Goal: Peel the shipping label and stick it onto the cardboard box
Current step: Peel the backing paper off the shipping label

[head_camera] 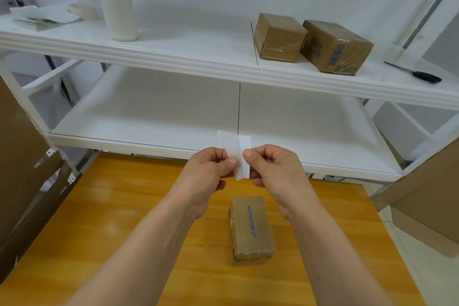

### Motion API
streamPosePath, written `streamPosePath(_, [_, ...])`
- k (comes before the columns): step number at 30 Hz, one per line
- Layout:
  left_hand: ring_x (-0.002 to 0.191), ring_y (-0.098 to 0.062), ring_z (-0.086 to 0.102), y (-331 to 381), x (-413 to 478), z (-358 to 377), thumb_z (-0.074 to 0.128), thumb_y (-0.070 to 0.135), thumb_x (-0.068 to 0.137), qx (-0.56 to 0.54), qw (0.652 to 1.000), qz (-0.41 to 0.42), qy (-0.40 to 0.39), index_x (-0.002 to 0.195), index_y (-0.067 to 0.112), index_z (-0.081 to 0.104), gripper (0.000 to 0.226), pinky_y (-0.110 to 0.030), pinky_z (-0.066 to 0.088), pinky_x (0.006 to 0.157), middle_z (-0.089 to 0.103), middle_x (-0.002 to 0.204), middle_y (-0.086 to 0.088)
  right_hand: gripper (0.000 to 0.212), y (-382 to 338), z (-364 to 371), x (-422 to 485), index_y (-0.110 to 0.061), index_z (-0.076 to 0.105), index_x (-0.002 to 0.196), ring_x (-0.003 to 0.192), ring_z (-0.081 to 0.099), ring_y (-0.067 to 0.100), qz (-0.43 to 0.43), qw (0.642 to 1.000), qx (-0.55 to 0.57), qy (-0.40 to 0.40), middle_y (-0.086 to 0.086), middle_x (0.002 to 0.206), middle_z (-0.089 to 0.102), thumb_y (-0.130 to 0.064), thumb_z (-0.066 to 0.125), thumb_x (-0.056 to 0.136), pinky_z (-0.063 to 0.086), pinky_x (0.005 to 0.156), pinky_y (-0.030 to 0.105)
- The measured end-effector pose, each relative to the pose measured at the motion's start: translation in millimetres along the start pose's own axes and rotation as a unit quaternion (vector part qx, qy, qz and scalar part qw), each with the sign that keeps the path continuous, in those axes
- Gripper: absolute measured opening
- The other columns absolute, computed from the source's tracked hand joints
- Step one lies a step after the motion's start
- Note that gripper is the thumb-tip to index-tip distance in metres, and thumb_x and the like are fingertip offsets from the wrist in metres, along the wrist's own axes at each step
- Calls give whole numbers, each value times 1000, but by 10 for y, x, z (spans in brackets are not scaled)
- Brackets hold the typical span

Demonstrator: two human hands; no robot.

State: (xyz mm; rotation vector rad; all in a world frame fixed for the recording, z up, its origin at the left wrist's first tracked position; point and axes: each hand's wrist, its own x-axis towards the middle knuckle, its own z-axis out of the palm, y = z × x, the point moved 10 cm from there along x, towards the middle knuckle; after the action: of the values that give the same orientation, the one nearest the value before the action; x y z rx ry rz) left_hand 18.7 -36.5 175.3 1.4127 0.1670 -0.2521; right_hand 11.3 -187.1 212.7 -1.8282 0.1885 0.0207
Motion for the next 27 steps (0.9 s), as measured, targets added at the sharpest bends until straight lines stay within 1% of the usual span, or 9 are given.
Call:
streamPosePath(4, [53,-10,42,-18,19,-49,67,13,92,11,1000,-2,17,95,9,64,6,-20,33,44,52,70,-1,17,27,12,14,-17,72,89,69,63,8,11,1000,12,-2,-3,74,69,-31,65,95,52,64,25])
streamPosePath(6, [48,-9,39,-22,25,-61,64,11,94,-1,1000,-4,23,95,9,63,2,-18,30,39,50,67,-1,18,36,21,20,-17,71,90,70,63,10,14,1000,12,-1,-2,76,68,-32,64,96,53,64,25])
streamPosePath(9, [52,-11,48,-5,34,-55,59,7,96,-14,1000,-1,22,95,9,66,7,-21,39,46,57,61,0,20,67,25,28,-16,70,89,69,61,12,17,1000,5,0,0,75,65,-33,62,97,55,67,28])
streamPosePath(12, [64,-16,54,12,30,-10,63,10,94,-26,1000,3,4,100,5,69,10,-27,46,57,63,68,-2,21,82,42,32,-18,70,89,70,62,14,18,1000,-1,-2,1,77,65,-36,61,97,58,69,29])
streamPosePath(15, [59,-13,46,13,22,-8,67,13,92,-6,1000,2,9,102,7,71,12,-25,40,52,58,64,1,20,59,53,25,-18,70,91,74,64,14,18,1000,3,-4,1,83,68,-34,60,98,55,66,25])
streamPosePath(19, [48,-9,37,-7,7,-49,65,16,94,8,1000,-6,28,102,12,70,10,-22,29,44,58,62,4,26,62,78,8,-18,71,94,89,72,24,25,1000,1,-11,9,97,74,-39,57,99,52,61,21])
streamPosePath(23, [48,-10,34,-7,28,-109,65,19,94,14,998,1,54,101,11,69,12,-22,27,42,54,65,0,27,18,130,-28,-19,73,92,74,73,9,23,999,4,-34,-3,86,75,-45,65,92,52,63,23])
streamPosePath(25, [48,-10,33,-3,41,-134,65,18,94,12,998,4,63,101,7,69,14,-21,27,39,52,67,-2,26,1,165,-41,-19,74,94,73,71,7,20,999,5,-49,-4,86,75,-44,72,87,53,65,24])
streamPosePath(27, [50,-11,35,-2,44,-144,64,17,94,8,998,4,62,101,8,68,13,-21,28,39,53,71,-4,21,7,172,-36,-19,75,94,75,71,7,19,999,0,-51,-3,87,75,-39,72,88,53,66,24])
